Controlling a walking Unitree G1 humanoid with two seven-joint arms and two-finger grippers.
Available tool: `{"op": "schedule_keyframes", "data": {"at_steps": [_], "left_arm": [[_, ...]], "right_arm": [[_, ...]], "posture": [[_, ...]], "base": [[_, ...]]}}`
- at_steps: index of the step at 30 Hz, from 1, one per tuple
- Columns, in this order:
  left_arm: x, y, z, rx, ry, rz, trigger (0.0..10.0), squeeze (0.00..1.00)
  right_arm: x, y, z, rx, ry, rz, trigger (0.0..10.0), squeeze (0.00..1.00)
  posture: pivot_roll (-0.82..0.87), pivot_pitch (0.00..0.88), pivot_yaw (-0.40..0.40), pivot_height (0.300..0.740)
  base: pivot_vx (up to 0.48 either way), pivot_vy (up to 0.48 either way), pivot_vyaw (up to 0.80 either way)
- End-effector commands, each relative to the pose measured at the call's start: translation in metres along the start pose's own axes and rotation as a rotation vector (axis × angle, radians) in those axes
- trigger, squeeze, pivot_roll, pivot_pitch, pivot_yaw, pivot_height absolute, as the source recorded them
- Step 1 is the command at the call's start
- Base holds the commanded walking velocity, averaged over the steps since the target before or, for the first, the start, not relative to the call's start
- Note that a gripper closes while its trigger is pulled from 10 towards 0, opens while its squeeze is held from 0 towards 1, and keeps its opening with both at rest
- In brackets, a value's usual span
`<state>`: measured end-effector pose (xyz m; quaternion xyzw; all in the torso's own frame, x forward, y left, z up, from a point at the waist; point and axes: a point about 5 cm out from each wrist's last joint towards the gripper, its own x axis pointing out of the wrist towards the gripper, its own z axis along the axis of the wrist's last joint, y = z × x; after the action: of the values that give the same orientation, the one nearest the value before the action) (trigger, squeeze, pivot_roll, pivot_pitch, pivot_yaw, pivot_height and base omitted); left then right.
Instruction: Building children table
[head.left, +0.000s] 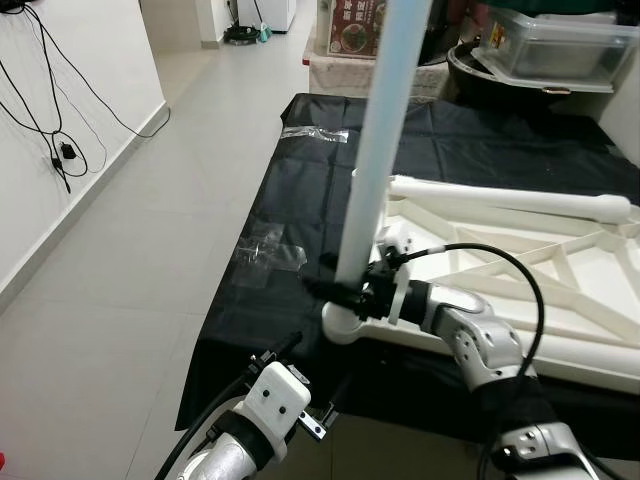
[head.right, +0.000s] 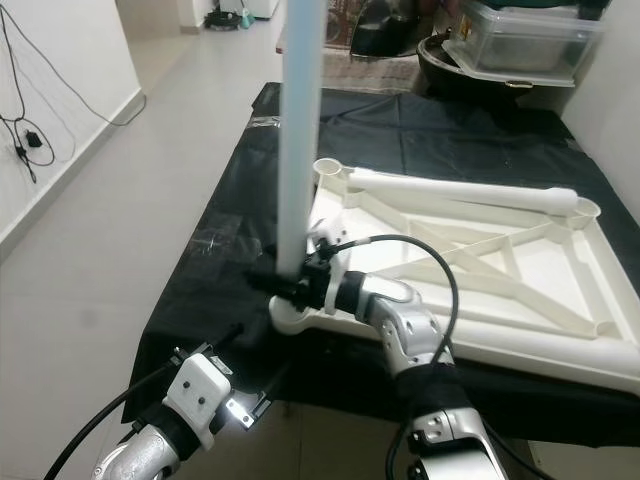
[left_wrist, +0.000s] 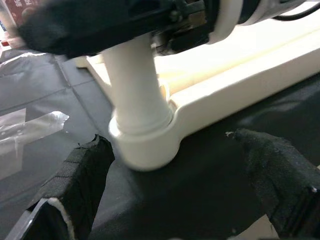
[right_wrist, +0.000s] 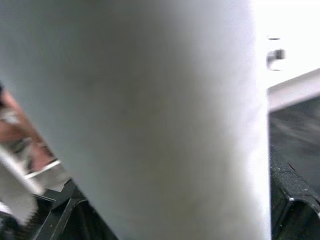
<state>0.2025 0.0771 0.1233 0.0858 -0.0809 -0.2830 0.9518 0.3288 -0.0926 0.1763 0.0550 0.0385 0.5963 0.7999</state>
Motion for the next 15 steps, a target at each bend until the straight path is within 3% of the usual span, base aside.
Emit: {"op": "schedule_keyframes", "data": {"at_steps": [1,2,3,9,10,11,13,15], "left_arm": [[-0.002,-0.002,-0.004,-0.008,0.023,-0.002,10.0,0.0],[-0.002,-0.002,-0.004,-0.008,0.023,-0.002,10.0,0.0],[-0.003,-0.002,-0.004,-0.008,0.024,-0.002,10.0,0.0],[-0.003,-0.003,-0.005,-0.008,0.026,-0.002,10.0,0.0],[-0.004,-0.003,-0.005,-0.01,0.027,-0.005,10.0,0.0],[-0.004,-0.003,-0.005,-0.01,0.027,-0.005,10.0,0.0],[-0.004,-0.004,-0.005,-0.01,0.027,-0.006,10.0,0.0],[-0.004,-0.004,-0.005,-0.01,0.027,-0.006,10.0,0.0]], "right_arm": [[0.014,0.009,-0.003,0.02,0.005,0.103,9.9,0.0],[0.016,0.009,-0.002,0.02,0.003,0.119,9.9,0.0],[0.018,0.011,-0.002,0.011,-0.001,0.131,0.0,0.0],[0.025,0.007,-0.003,-0.024,-0.011,0.04,0.0,0.0],[0.027,-0.008,-0.005,-0.056,-0.018,-0.241,0.0,0.0],[0.027,-0.008,-0.005,-0.056,-0.018,-0.241,0.0,0.0],[0.021,-0.022,-0.005,-0.062,-0.032,-0.483,0.0,0.0],[0.021,-0.022,-0.005,-0.062,-0.032,-0.483,0.0,0.0]], "posture": [[0.1,0.122,-0.06,0.74],[0.1,0.121,-0.06,0.74],[0.1,0.119,-0.06,0.74],[0.1,0.112,-0.058,0.74],[0.09,0.112,-0.057,0.74],[0.09,0.112,-0.057,0.74],[0.09,0.11,-0.056,0.74],[0.09,0.11,-0.056,0.74]], "base": [[0.0,0.0,0.0],[0.0,0.0,0.0],[0.0,0.0,0.0],[0.0,0.0,0.0],[0.0,0.0,0.0],[0.0,0.0,0.0],[0.0,0.0,0.0],[0.0,0.0,0.0]]}}
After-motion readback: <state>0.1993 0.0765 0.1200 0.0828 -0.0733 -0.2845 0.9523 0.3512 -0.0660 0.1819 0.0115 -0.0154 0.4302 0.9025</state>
